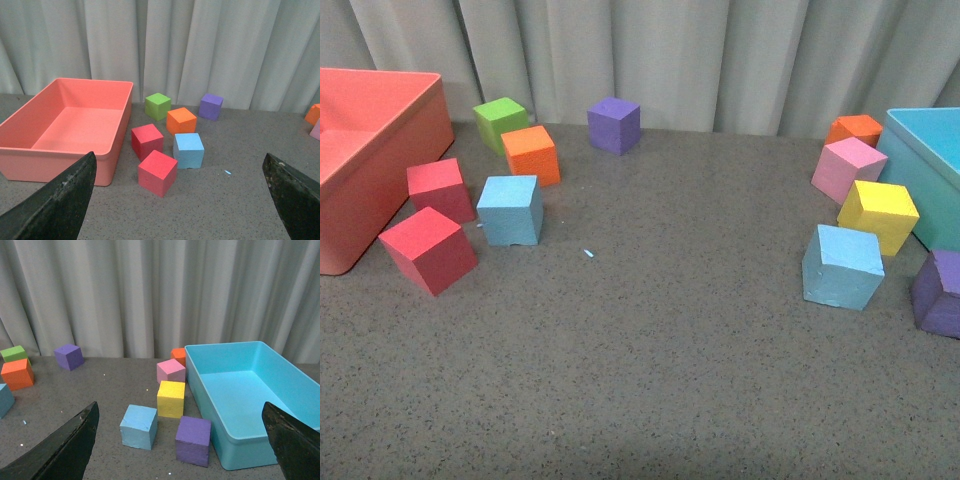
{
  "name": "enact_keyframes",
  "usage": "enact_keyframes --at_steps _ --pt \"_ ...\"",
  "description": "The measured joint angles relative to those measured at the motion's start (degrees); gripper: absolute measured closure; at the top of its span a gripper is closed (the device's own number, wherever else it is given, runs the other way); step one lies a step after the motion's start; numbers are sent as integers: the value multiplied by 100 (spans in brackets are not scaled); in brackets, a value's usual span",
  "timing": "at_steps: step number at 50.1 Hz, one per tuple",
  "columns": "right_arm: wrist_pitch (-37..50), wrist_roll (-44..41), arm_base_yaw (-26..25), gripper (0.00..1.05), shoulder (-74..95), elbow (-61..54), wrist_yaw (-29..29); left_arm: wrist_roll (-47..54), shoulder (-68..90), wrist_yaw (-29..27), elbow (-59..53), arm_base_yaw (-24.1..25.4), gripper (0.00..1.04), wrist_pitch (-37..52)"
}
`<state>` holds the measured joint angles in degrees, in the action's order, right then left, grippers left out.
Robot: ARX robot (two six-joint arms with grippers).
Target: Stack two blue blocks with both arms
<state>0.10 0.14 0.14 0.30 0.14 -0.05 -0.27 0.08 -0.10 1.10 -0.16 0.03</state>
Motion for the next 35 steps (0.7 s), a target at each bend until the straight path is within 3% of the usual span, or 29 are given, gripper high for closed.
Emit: enact_keyframes --at_steps 35 --pt "0 0 -2 10 0 0 0 0 0 0 0 0 7 0"
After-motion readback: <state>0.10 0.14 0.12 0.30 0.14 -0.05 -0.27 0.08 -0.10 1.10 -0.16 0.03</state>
